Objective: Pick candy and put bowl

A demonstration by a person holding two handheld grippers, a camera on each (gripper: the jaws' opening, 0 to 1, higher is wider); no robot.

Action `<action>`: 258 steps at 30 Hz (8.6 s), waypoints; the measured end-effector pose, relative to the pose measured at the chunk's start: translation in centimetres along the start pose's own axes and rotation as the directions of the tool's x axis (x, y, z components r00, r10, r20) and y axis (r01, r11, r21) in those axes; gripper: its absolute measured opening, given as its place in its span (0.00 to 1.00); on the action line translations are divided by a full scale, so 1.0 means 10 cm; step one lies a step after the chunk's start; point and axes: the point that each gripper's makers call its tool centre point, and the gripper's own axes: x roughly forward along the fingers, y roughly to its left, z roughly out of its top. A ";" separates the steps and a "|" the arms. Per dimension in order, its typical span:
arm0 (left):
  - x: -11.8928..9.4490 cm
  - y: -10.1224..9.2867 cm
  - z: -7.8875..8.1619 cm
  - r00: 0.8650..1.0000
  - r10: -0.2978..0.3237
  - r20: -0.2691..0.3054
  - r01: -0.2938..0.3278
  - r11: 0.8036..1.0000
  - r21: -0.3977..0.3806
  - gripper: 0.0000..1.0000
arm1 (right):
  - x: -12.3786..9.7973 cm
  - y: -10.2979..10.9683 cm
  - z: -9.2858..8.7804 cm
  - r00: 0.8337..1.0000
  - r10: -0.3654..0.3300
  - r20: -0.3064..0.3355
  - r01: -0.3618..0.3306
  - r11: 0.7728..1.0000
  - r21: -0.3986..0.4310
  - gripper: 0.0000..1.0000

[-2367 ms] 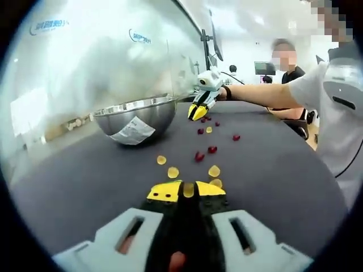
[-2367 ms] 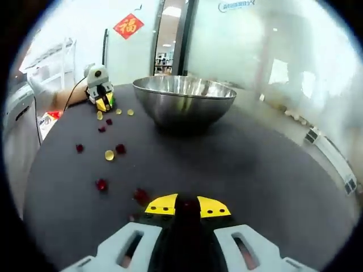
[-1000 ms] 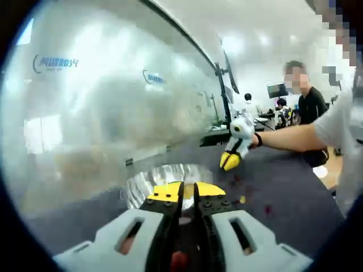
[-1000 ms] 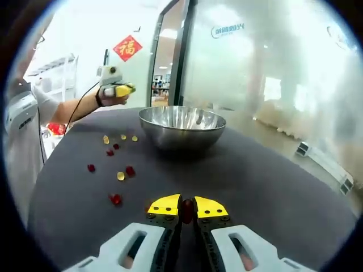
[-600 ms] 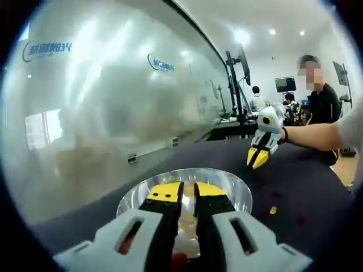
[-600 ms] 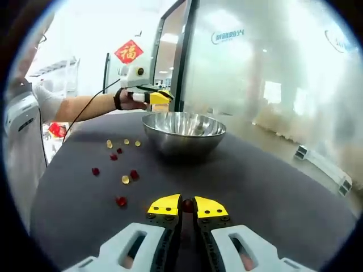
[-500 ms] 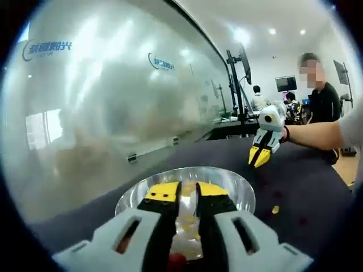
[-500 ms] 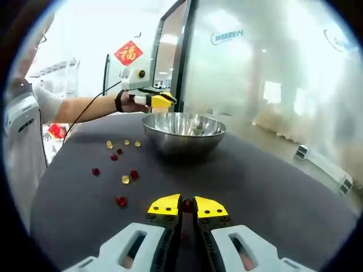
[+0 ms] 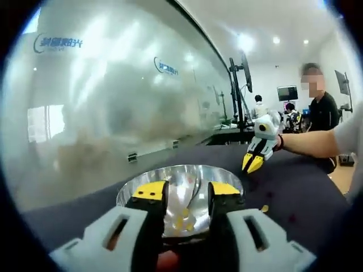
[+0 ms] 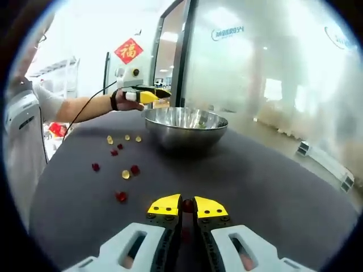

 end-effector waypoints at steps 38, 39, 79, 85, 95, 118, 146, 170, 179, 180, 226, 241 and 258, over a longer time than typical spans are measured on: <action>-1.24 -0.02 -0.33 0.993 0.116 0.036 -0.112 0.990 -0.090 0.20 | -0.07 0.06 -0.41 0.997 0.074 -0.013 -0.073 0.993 0.096 0.04; -1.24 -0.03 -0.32 0.993 0.116 0.037 -0.113 0.990 -0.090 0.20 | -0.07 0.06 -0.41 0.997 0.077 -0.014 -0.075 0.992 0.097 0.04; -1.15 -0.25 -0.51 0.998 0.045 -0.041 -0.046 0.999 -0.026 0.20 | 0.83 0.03 1.51 0.982 0.146 0.117 -0.137 0.987 -0.086 0.02; -1.18 -0.25 -0.45 0.999 0.044 -0.022 -0.044 0.999 -0.019 0.20 | 1.09 -0.07 1.46 0.986 0.137 0.092 -0.131 0.989 -0.061 0.03; -1.15 -0.29 -0.49 0.999 0.028 -0.035 -0.028 1.000 -0.010 0.20 | 1.25 -0.09 1.24 0.991 0.131 0.037 -0.127 0.987 -0.094 0.09; -1.12 -0.30 -0.59 0.997 0.029 -0.069 -0.031 0.999 -0.024 0.22 | 0.75 0.25 1.31 0.969 0.175 0.175 -0.158 0.982 -0.104 0.14; -0.40 -0.19 -1.17 0.942 0.041 -0.333 -0.064 0.996 -0.057 0.26 | 0.15 0.75 0.58 0.934 0.188 0.302 -0.187 0.982 -0.034 0.15; -0.36 -0.30 -1.19 0.940 0.012 -0.342 -0.040 0.996 -0.074 0.01 | 0.14 0.70 0.46 0.946 0.165 0.280 -0.165 0.986 -0.026 0.15; -0.37 -0.26 -0.47 0.989 0.040 -0.140 -0.046 0.998 -0.039 0.01 | 0.18 0.71 0.41 0.951 0.170 0.259 -0.170 0.985 -0.023 0.15; -0.37 -0.23 -0.39 0.990 0.047 -0.133 -0.052 0.998 -0.040 0.01 | 0.18 0.71 0.40 0.951 0.172 0.256 -0.172 0.985 -0.023 0.15; -0.28 0.10 0.04 0.994 0.085 -0.066 -0.083 0.996 0.030 0.22 | 0.80 1.14 0.13 0.954 0.297 0.038 -0.294 0.953 -0.076 0.08; -0.83 -0.31 -0.10 0.999 0.045 0.015 -0.045 0.999 -0.028 0.22 | 0.47 1.03 0.63 0.953 0.217 0.210 -0.199 0.974 -0.105 0.03; -0.88 -0.21 -0.64 0.996 0.062 -0.069 -0.066 0.997 -0.049 0.19 | 1.10 0.01 1.53 0.983 0.033 0.183 -0.006 0.989 -0.149 0.04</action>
